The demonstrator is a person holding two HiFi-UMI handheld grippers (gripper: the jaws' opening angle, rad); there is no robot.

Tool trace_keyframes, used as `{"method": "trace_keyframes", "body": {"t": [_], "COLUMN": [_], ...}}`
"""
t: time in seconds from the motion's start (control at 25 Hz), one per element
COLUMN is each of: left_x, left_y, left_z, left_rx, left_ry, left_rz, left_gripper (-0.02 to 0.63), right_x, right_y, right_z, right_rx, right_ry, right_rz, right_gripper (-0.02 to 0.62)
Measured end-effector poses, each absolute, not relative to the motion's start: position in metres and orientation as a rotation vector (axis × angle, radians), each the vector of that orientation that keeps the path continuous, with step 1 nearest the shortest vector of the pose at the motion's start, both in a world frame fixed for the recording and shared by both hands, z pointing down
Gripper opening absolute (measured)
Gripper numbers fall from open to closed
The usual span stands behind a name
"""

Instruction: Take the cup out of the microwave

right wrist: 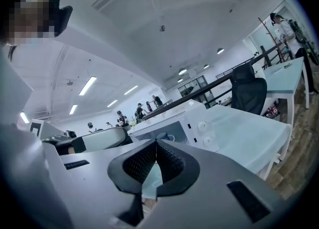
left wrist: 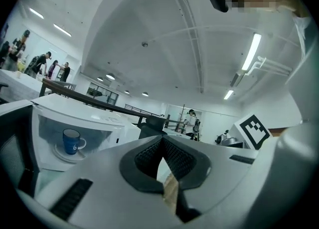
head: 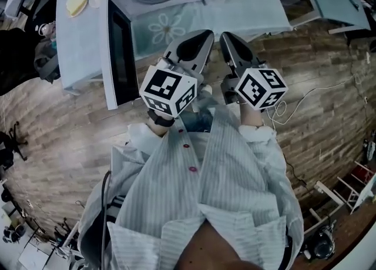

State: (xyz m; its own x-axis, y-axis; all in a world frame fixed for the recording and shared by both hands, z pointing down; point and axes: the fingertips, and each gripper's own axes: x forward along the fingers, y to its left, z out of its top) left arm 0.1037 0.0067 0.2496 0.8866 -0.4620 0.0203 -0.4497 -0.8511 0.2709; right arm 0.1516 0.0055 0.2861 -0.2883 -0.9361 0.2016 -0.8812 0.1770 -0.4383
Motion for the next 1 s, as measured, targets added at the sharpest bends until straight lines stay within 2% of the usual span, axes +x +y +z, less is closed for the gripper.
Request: {"method": "trace_keyframes", "body": {"t": [0.24, 0.52, 1.0], "left_x": [0.122, 0.112, 0.097], "left_y": [-0.010, -0.027, -0.064], "left_z": [0.258, 0.275, 0.299], "left_rx": [2.723, 2.640, 2.548], "left_ry": [-0.892, -1.075, -1.188], "left_rz": [-0.071, -0.038, 0.035], "left_gripper": [0.008, 0.008, 0.008], "right_x": [0.169, 0.161, 0.147], "right_y": [-0.013, -0.024, -0.061], "right_z": [0.296, 0.314, 0.332], "right_rx": [-1.642, -1.510, -1.419], "right_ry": [2.455, 2.566, 2.661], "right_rz": [-0.785, -0.852, -0.914], "right_gripper": [0.034, 0.034, 0.034]}}
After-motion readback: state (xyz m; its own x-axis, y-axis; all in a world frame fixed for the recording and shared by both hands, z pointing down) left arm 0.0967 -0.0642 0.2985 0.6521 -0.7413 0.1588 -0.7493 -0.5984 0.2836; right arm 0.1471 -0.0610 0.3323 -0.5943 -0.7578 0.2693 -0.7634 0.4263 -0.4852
